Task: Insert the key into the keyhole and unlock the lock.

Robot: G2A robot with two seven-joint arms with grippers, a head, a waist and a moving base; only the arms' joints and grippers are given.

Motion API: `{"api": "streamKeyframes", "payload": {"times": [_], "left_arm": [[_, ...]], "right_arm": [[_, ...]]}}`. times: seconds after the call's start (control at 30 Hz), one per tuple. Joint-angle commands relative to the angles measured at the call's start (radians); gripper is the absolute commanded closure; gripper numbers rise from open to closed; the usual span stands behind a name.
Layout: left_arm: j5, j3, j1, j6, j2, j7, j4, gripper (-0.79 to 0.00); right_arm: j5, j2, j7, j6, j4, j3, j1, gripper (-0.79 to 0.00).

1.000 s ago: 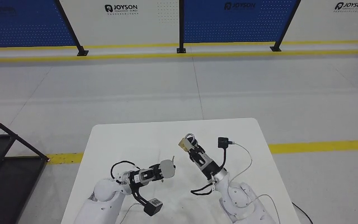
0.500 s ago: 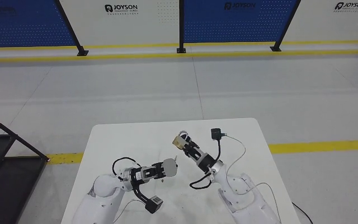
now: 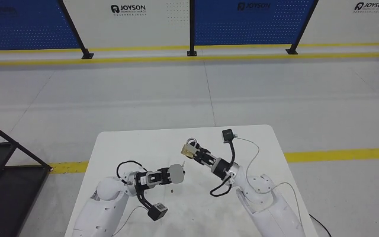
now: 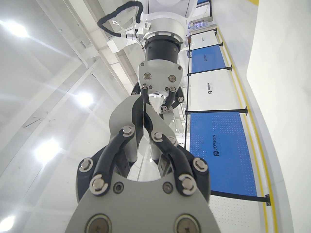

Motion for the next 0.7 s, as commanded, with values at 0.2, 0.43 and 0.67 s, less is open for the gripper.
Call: {"api": "streamKeyframes", "payload": {"times": [0.2,0.43,0.67], "left_arm": [[-0.015,0.030,-0.020,0.003,0.011,-0.003,0.018,0.000],[-0.027,0.058,-0.038,0.008,0.019,-0.008,0.039,0.000],[-0.053,0.073,-0.059,0.011,0.026,-0.011,0.064,0.000]], "right_arm": [[-0.010,0.007,0.008,-0.005,-0.002,-0.001,-0.005,0.000],[-0.010,0.007,0.006,-0.005,-0.002,-0.001,-0.006,0.000],[-0.010,0.007,0.006,-0.005,-0.002,-0.001,-0.006,0.000]]}}
